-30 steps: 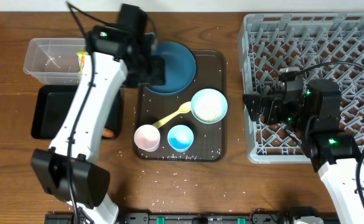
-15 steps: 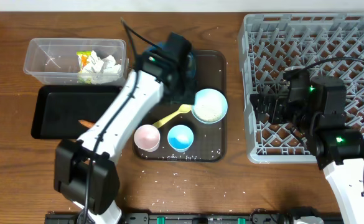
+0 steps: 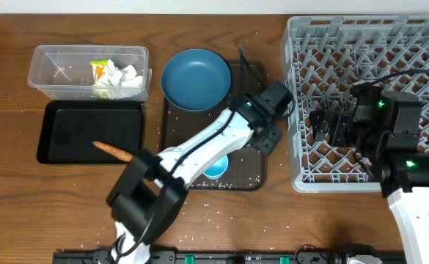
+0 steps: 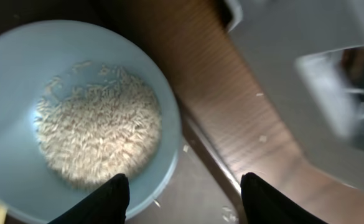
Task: Sort waste into correct bins and load items into the dishwasher rack
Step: 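Move the left gripper to the light-blue rice bowl and grasp its rim, then lift the rice bowl and carry it over the black tray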
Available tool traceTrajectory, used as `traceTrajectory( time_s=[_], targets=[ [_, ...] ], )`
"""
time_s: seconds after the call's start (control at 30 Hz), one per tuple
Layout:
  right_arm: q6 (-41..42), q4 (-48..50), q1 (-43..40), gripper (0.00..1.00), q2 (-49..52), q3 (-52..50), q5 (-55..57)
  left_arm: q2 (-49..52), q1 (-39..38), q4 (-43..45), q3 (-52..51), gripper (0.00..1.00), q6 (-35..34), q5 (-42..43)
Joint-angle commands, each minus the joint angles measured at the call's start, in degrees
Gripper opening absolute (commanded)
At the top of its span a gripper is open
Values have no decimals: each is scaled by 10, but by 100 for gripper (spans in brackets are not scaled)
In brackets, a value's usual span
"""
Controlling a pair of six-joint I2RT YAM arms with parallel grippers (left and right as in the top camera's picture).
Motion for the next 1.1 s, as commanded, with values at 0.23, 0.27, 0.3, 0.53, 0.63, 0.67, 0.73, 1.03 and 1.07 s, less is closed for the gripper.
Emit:
traceTrajectory(
  time_s=[0.23, 0.27, 0.3, 0.53, 0.63, 0.67, 0.73, 1.03, 1.07],
  targets=[
    [-7, -10, -5, 99, -2, 12, 3, 46, 4, 28, -5, 54, 47, -20],
    [-6, -11, -5, 99, -2, 12, 5, 50, 4, 30, -5, 53, 47, -20],
    [-7, -12, -5, 99, -2, 11, 6, 54, 4, 30, -5, 51, 47, -19],
    [-7, -19, -5, 99, -2, 11, 11, 65, 4, 32, -5, 41, 47, -20],
    [-7, -19, -5, 99, -2, 11, 11, 66, 4, 36, -5, 37, 47, -20],
    [-7, -19, -5, 99, -2, 11, 11, 67, 4, 38, -5, 36, 47, -20],
    [-7, -19, -5, 99, -2, 11, 11, 67, 4, 47, -11, 35, 47, -20],
    [-9, -24, -5, 99, -2, 11, 11, 66, 4, 69, -28, 10, 38, -20],
    [-9, -24, -5, 99, -2, 11, 11, 66, 4, 68, -26, 9, 36, -20]
  ],
)
